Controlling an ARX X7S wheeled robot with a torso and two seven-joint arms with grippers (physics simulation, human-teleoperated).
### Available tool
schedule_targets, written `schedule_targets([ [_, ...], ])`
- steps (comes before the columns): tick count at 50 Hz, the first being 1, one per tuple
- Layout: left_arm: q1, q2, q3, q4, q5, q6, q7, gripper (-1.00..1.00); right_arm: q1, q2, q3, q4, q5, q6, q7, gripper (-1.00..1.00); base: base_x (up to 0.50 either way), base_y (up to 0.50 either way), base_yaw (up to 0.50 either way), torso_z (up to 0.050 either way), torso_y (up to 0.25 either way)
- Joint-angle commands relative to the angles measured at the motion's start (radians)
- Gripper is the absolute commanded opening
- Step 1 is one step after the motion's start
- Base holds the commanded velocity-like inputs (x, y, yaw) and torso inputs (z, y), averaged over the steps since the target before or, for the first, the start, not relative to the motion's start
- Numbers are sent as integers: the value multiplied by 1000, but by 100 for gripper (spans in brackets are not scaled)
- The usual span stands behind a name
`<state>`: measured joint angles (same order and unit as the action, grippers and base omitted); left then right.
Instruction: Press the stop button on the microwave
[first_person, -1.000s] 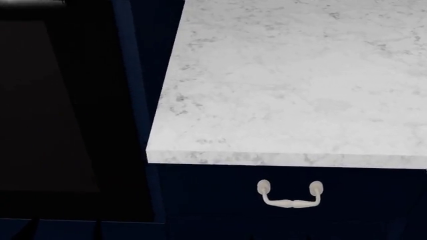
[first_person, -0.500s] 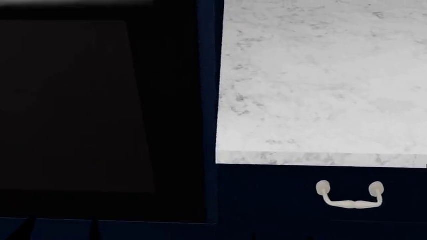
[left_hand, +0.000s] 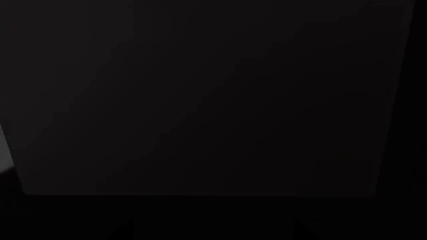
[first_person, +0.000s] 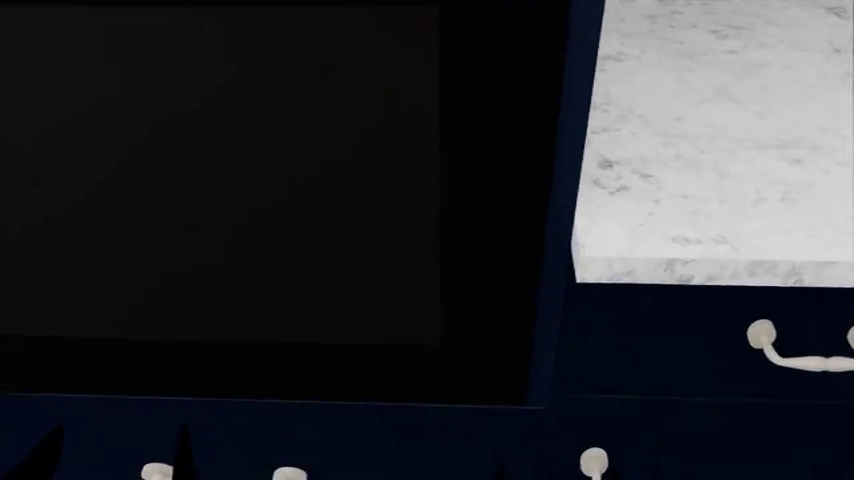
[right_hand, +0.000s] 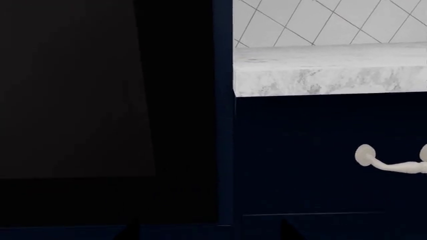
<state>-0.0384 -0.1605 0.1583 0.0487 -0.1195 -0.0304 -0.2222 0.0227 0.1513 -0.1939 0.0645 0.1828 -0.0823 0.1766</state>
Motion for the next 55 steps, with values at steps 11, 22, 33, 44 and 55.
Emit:
schedule_targets([
  [11,-1,-7,11,-6,-14,9,-14,100,5,15,-19,10,-7,-8,16,100,0,409,0,0,0],
  [22,0,-14,17,5,-18,3,-23,100,5,21,-20,3,4,-6,22,100,0,500,0,0,0],
  [33,-19,-27,32,-3,7,-60,-48,100,13,37,-14,-76,36,60,35,100,0,318,0,0,0],
  [44,43,-84,-94,-165,-74,-83,-60,100,63,96,-36,-452,-13,317,125,100,0,0,0,0,0],
  [55,-215,-60,-269,-1358,15,223,84,100,311,151,-22,-970,-6,761,192,100,0,0,0,0,0],
])
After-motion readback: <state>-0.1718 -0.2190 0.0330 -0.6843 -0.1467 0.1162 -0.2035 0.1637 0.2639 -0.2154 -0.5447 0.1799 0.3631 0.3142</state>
